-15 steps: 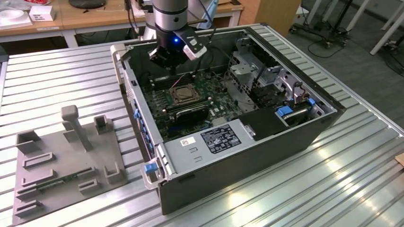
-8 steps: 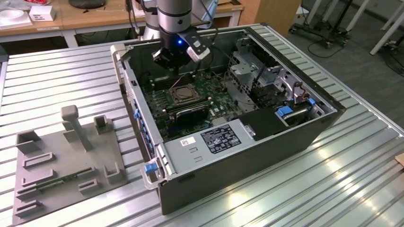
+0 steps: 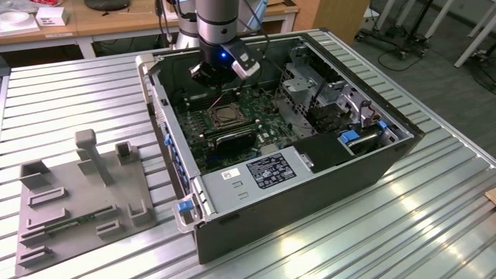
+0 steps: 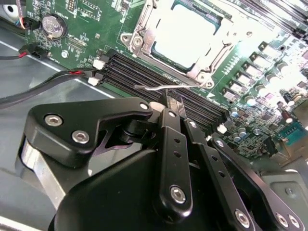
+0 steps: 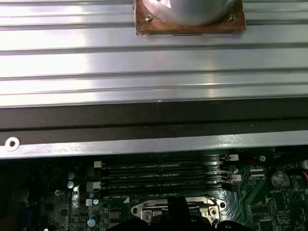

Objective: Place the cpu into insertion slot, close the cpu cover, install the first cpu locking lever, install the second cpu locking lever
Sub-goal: 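Install the first cpu locking lever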

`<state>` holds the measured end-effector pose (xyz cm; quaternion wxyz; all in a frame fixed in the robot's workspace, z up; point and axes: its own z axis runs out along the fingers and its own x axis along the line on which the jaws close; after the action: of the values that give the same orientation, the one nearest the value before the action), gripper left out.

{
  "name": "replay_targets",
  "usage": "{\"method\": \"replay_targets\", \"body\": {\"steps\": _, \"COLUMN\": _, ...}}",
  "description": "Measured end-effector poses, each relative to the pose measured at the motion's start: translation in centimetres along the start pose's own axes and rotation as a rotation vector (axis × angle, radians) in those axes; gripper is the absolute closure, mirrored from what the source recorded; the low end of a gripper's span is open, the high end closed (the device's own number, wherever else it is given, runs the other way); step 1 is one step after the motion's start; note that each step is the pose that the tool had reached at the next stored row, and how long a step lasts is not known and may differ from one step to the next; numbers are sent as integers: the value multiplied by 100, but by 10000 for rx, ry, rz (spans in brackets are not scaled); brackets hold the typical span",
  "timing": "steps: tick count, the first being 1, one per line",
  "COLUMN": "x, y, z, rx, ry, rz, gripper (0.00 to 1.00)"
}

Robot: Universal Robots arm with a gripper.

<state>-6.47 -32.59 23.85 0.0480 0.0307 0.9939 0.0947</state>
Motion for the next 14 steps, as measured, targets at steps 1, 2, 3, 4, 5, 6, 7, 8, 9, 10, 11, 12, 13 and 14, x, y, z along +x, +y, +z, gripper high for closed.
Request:
{"method": "replay_targets", "body": {"steps": 1, "x": -1, "y": -1, "z": 5, "rx": 1, "ry": 0, "rz": 1, "gripper": 89}}
{"method": "replay_targets", "body": {"steps": 2, "x": -1, "y": -1, "z": 5, "rx": 2, "ry": 1, "rz": 1, "gripper": 89}}
{"method": "replay_targets", "body": {"steps": 3, "x": -1, "y": -1, "z": 5, "rx": 3, "ry": 1, "rz": 1, "gripper": 89}}
{"method": "replay_targets", "body": {"steps": 4, "x": -1, "y": -1, "z": 5, "rx": 2, "ry": 1, "rz": 1, "gripper": 89}}
{"method": "replay_targets", "body": {"steps": 5, "x": -1, "y": -1, "z": 6, "rx": 0, "ry": 0, "rz": 1, "gripper": 89}}
{"method": "replay_targets", "body": {"steps": 6, "x": -1, "y": -1, "z": 6, "rx": 0, "ry": 0, "rz": 0, "gripper": 89}}
{"method": "replay_targets", "body": {"steps": 7, "x": -1, "y": -1, "z": 7, "rx": 0, "ry": 0, "rz": 0, "gripper": 89}}
{"method": "replay_targets", "body": {"steps": 8, "x": -1, "y": -2, "z": 12, "rx": -4, "ry": -3, "rz": 0, "gripper": 89}}
{"method": "replay_targets", "body": {"steps": 9, "x": -1, "y": -3, "z": 17, "rx": -3, "ry": -2, "rz": 0, "gripper": 89}}
{"method": "replay_targets", "body": {"steps": 10, "x": 0, "y": -4, "z": 21, "rx": 4, "ry": -1, "rz": 0, "gripper": 89}}
{"method": "replay_targets", "body": {"steps": 11, "x": 0, "y": -5, "z": 27, "rx": 8, "ry": -1, "rz": -1, "gripper": 89}}
{"method": "replay_targets", "body": {"steps": 12, "x": 1, "y": -6, "z": 33, "rx": 13, "ry": -1, "rz": -2, "gripper": 89}}
{"method": "replay_targets", "body": {"steps": 13, "x": 1, "y": -8, "z": 40, "rx": 16, "ry": -1, "rz": -3, "gripper": 89}}
{"method": "replay_targets", "body": {"steps": 14, "x": 2, "y": -9, "z": 48, "rx": 18, "ry": -2, "rz": -2, "gripper": 89}}
